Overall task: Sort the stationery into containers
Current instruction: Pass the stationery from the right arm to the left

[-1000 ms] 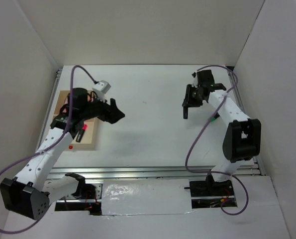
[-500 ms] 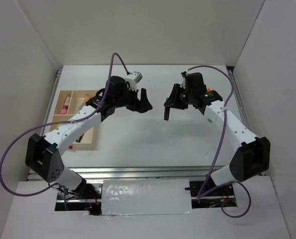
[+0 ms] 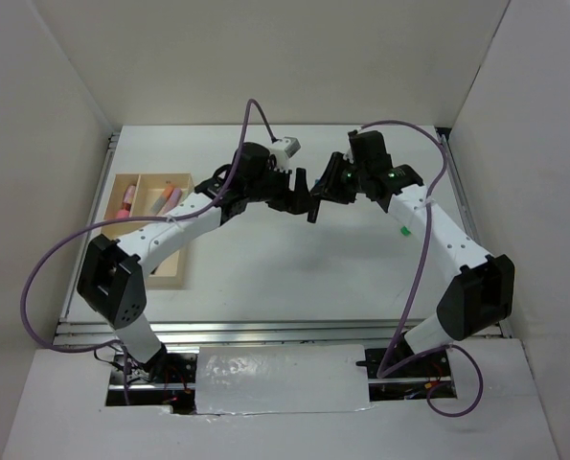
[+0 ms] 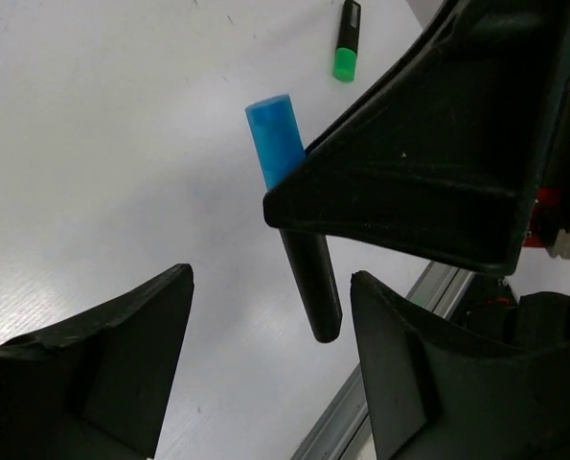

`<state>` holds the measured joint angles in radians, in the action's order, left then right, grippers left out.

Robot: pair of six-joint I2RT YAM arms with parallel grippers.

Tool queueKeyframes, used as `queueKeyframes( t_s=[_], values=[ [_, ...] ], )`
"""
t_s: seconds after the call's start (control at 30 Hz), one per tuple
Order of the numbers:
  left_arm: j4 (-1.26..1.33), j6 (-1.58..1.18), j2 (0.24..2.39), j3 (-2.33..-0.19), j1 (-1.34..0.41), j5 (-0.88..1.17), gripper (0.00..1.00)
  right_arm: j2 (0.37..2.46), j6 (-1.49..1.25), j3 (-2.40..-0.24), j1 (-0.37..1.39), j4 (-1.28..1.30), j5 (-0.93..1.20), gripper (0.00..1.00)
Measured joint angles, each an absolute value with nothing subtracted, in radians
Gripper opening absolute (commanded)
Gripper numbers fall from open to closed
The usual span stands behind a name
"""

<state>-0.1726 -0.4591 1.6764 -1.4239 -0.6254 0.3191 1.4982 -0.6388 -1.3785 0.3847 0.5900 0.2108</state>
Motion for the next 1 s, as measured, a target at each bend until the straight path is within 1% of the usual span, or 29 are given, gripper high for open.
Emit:
queueKeyframes(
  t_s=[0.07, 0.17, 0.2, 0.27, 0.33, 0.37, 0.4, 0.43, 0.47, 0.5, 0.57, 0.67, 0.77, 0.83, 0.93, 1.0],
  values=[
    [-0.162, -0.473, 1.684, -1.427, -0.625, 0.331, 0.77, 1.498, -0.643, -1.382, 0.386, 0.591, 0.219, 0.00],
    [-0.149, -0.485, 1.696, -1.427, -0.624, 0.347, 0.70, 1.498, -0.653, -1.384, 0.386, 0.589, 0.244, 0.00],
    [-0.147, -0.492, 1.703, -1.427, -0.624, 0.355, 0.63, 1.498, -0.656, -1.384, 0.387, 0.588, 0.255, 0.00],
    [-0.146, -0.507, 1.712, -1.427, -0.624, 0.373, 0.56, 1.498, -0.659, -1.384, 0.387, 0.587, 0.279, 0.00],
    [-0.139, -0.517, 1.716, -1.427, -0.624, 0.393, 0.40, 1.498, -0.659, -1.384, 0.387, 0.583, 0.301, 0.00],
    [-0.138, -0.525, 1.716, -1.427, -0.624, 0.401, 0.33, 1.498, -0.659, -1.384, 0.387, 0.580, 0.310, 0.02],
    [-0.131, -0.531, 1.715, -1.427, -0.624, 0.410, 0.20, 1.498, -0.657, -1.384, 0.387, 0.575, 0.318, 0.15],
    [-0.133, -0.529, 1.715, -1.427, -0.624, 0.403, 0.14, 1.498, -0.650, -1.384, 0.386, 0.571, 0.324, 0.26],
    [-0.129, -0.528, 1.715, -1.427, -0.624, 0.413, 0.05, 1.498, -0.644, -1.383, 0.382, 0.571, 0.331, 0.52],
    [-0.129, -0.528, 1.715, -1.427, -0.624, 0.413, 0.01, 1.498, -0.643, -1.383, 0.379, 0.567, 0.340, 0.61],
    [-0.138, -0.525, 1.704, -1.419, -0.623, 0.400, 0.00, 1.498, -0.623, -1.382, 0.369, 0.560, 0.360, 0.72],
    [-0.145, -0.522, 1.641, -1.352, -0.609, 0.377, 0.00, 1.494, -0.564, -1.380, 0.320, 0.561, 0.422, 0.73],
    [-0.185, -0.506, 1.518, -1.246, -0.535, 0.379, 0.00, 1.485, -0.442, -1.374, 0.203, 0.566, 0.488, 0.71],
    [-0.235, -0.471, 1.438, -1.205, -0.431, 0.390, 0.00, 1.475, -0.312, -1.374, 0.101, 0.588, 0.512, 0.71],
    [-0.347, -0.360, 1.365, -1.214, -0.235, 0.399, 0.00, 1.458, -0.073, -1.374, -0.035, 0.648, 0.518, 0.69],
    [-0.435, -0.268, 1.343, -1.234, -0.118, 0.387, 0.00, 1.450, 0.095, -1.375, -0.096, 0.707, 0.494, 0.68]
  ],
)
